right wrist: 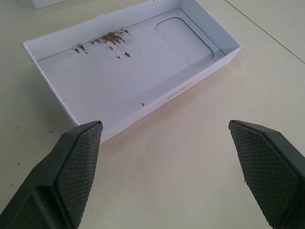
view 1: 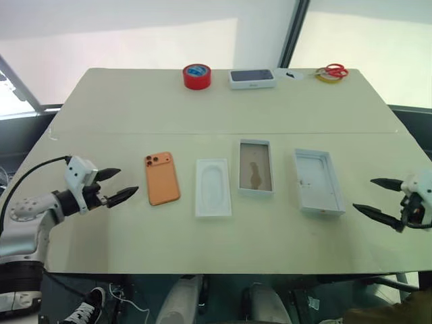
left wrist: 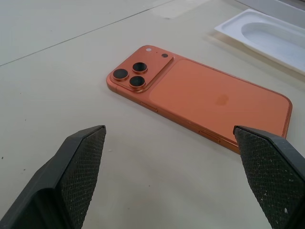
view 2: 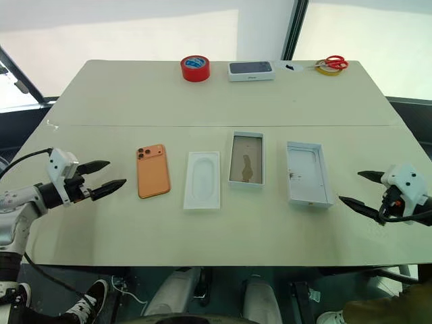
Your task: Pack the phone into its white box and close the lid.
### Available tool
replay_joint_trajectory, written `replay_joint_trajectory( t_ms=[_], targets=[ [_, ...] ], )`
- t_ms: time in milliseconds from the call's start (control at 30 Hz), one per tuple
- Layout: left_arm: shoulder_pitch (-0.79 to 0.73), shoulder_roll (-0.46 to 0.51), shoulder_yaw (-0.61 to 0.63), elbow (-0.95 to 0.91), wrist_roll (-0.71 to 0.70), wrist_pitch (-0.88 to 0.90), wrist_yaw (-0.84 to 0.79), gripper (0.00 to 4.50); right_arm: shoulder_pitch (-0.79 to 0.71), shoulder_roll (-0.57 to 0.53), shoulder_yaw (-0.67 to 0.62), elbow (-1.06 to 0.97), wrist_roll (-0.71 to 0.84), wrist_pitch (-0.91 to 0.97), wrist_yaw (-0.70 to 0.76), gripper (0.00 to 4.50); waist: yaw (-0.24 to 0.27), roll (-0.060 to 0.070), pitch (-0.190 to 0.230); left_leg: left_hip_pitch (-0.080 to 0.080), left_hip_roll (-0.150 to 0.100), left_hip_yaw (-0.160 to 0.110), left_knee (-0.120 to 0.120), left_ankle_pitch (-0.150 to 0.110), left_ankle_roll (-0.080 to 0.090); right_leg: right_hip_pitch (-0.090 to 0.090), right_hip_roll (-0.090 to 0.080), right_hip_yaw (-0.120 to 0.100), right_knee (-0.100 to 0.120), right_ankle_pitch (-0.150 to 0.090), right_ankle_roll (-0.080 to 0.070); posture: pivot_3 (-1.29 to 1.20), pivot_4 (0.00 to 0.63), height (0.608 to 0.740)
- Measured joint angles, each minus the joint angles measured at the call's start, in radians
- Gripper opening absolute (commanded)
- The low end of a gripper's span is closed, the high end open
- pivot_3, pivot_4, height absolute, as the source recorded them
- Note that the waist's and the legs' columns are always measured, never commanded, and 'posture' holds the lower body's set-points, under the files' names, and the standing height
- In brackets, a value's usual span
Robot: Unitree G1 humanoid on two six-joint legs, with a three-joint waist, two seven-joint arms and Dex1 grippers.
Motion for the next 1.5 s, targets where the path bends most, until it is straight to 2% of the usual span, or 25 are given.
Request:
replay_joint_trajectory(
  t_ms=[833,1033,1167,1267,1400,1500],
  targets=[
    [-0.003,0.002,-0.009,-0.042,-0.001,-0.036,-0.026,4.50,-0.006,0.003,0.022,-0.020,-0.005,-0.018,-0.026,4.44,0.000,0.000,0.000,0.000,0.000,0.000,-0.001,0.000,0.000,0.000,0.000,0.000,0.000,0.000,0.000,0.00,0.150,0.738],
    [-0.012,-0.006,-0.033,-0.124,-0.006,0.029,0.003,4.50,-0.031,0.010,0.045,-0.091,-0.002,0.007,-0.040,4.44,0.000,0.000,0.000,0.000,0.000,0.000,-0.001,0.000,0.000,0.000,0.000,0.000,0.000,0.000,0.000,0.00,0.150,0.738],
    [-0.035,-0.046,-0.078,-0.225,-0.063,0.225,0.063,4.50,-0.066,0.033,0.099,-0.231,0.019,0.069,-0.054,4.44,0.001,0.001,0.000,0.000,0.000,0.000,-0.001,0.000,0.000,0.000,0.000,0.000,0.000,0.000,0.000,0.00,0.150,0.738],
    [-0.065,-0.070,-0.144,-0.292,-0.035,0.326,0.148,4.50,-0.086,0.050,0.151,-0.329,0.033,0.108,-0.062,4.44,0.004,0.001,0.000,0.000,0.000,0.000,0.000,0.000,0.000,0.000,0.000,0.000,0.000,0.000,0.001,0.00,0.150,0.738],
    [-0.142,-0.197,-0.177,-0.353,-0.073,0.570,0.312,4.50,-0.147,0.077,0.216,-0.370,0.035,0.134,-0.074,4.44,0.006,-0.001,0.001,-0.001,0.000,0.000,0.003,0.000,0.000,0.000,0.001,0.000,0.000,0.002,0.003,0.00,0.150,0.738],
    [-0.176,-0.219,-0.205,-0.416,-0.127,0.717,0.356,4.50,-0.162,0.077,0.255,-0.404,0.030,0.135,-0.073,4.44,0.004,-0.001,0.001,-0.001,0.000,0.000,0.003,0.000,0.000,0.000,0.001,0.000,0.000,0.002,0.004,0.00,0.150,0.738]
  ],
)
